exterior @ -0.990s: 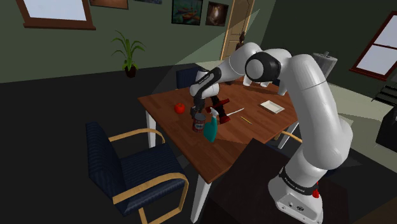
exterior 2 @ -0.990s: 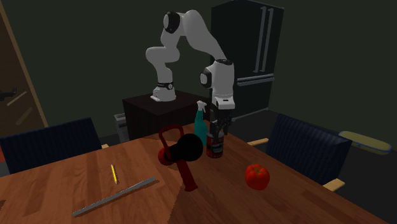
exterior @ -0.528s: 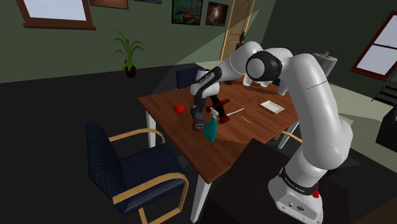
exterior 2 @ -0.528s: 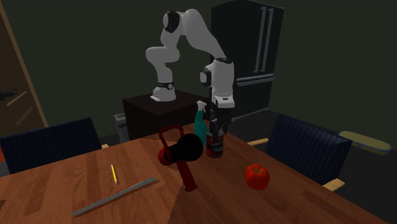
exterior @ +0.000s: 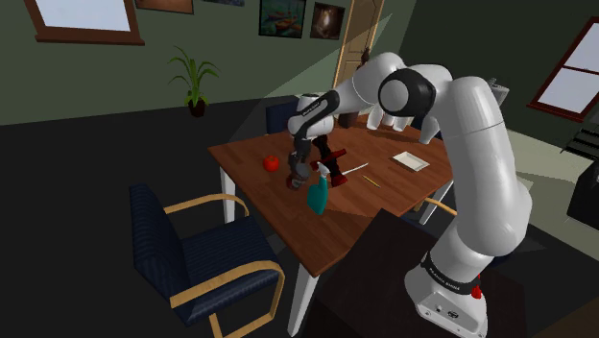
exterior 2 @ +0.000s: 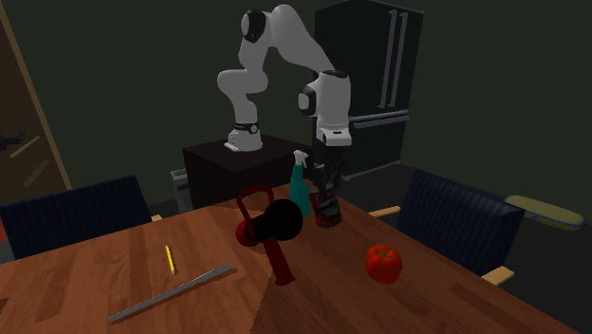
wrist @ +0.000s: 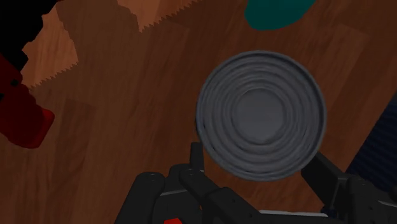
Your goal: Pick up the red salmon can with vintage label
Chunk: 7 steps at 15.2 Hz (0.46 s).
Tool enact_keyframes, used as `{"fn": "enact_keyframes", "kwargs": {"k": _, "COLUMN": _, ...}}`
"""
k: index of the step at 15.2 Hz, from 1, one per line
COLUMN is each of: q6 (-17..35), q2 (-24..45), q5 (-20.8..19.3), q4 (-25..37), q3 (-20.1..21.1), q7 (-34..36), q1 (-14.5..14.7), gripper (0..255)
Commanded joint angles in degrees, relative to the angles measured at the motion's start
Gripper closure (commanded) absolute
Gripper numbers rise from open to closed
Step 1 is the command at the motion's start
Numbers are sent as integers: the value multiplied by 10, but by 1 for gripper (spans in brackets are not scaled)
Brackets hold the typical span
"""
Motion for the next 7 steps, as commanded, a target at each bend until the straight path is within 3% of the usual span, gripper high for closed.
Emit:
{"fn": "enact_keyframes", "kwargs": {"k": 1, "q6": -9, "q2": -12, "q5": -2, "q4": -3, "q3": -2, "q7": 1, "q1": 1, "gripper": 255}}
{"fn": "enact_keyframes", "kwargs": {"k": 7, "q6": -30, "q2": -35, "q5": -6, "q4": -5, "q3": -5, "q7": 3, "q1": 3, "gripper": 255}}
